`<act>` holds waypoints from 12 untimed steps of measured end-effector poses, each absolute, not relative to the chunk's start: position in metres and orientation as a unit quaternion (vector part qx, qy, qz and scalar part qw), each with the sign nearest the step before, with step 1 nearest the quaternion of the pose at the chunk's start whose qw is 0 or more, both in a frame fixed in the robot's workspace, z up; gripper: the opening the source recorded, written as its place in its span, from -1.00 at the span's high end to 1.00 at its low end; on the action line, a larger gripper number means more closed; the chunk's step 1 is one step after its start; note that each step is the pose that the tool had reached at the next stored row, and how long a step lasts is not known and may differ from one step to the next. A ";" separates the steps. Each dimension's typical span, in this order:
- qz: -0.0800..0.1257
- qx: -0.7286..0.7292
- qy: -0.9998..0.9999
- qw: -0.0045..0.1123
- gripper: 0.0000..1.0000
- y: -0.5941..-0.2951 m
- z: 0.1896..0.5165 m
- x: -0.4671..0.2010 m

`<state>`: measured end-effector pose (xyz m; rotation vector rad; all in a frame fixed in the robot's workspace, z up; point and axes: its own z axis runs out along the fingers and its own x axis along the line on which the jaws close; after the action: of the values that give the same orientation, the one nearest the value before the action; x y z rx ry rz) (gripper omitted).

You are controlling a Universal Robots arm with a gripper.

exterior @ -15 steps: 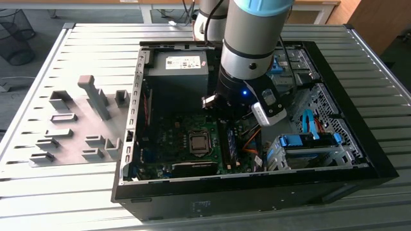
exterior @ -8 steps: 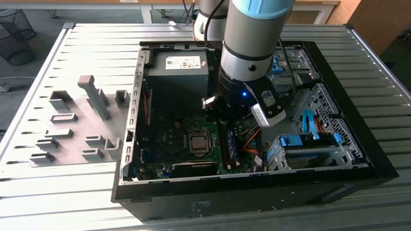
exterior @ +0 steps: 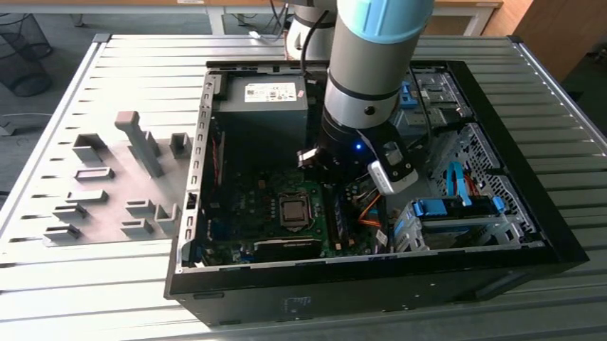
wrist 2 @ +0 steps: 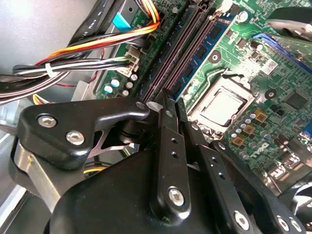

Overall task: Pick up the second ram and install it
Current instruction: 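Insert the second ram into the second slot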

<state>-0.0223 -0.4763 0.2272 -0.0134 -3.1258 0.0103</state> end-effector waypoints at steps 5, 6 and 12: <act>0.003 -0.004 -1.000 0.008 0.72 -0.476 0.226 -0.024; 0.003 -0.004 -1.000 0.008 0.72 -0.476 0.226 -0.024; 0.002 -0.005 -1.000 0.008 0.72 -0.477 0.226 -0.024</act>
<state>-0.0240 -0.4766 0.2256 -0.0146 -3.1255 0.0059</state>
